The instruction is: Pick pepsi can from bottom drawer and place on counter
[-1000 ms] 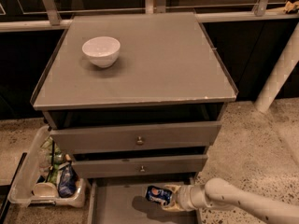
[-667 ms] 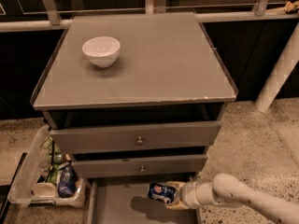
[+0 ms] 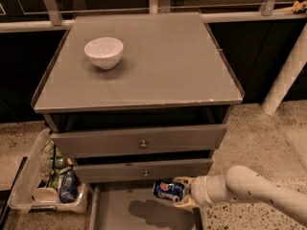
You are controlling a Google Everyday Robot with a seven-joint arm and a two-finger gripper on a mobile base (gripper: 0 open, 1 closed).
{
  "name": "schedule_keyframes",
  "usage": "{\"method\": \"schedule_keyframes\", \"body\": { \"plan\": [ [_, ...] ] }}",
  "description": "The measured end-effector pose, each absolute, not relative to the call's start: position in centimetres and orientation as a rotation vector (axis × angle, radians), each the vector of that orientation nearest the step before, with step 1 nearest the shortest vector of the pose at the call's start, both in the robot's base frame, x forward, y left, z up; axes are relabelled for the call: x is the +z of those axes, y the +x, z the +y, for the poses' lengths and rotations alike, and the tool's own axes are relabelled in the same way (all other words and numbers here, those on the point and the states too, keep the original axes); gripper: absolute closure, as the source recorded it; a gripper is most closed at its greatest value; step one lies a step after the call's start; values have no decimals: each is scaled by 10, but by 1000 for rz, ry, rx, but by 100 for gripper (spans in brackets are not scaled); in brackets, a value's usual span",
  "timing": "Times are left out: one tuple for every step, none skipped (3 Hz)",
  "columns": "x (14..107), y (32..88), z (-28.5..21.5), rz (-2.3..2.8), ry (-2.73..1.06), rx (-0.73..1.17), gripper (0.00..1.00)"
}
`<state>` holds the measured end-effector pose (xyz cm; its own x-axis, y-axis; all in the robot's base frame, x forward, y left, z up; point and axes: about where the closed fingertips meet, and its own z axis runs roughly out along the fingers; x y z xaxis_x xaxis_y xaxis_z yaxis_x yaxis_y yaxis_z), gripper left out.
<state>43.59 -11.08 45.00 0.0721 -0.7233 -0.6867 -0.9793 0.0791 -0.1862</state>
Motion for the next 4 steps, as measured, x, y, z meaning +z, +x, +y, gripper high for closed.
{"method": "schedule_keyframes", "body": {
  "plan": [
    [508,445,-113,1710,-1728,412,100],
    [520,450,-116,1704,-1739,375,100],
    [522,449,-116,1703,-1746,375,100],
    [564,441,-126,1666,-1759,310,100]
  ]
}}
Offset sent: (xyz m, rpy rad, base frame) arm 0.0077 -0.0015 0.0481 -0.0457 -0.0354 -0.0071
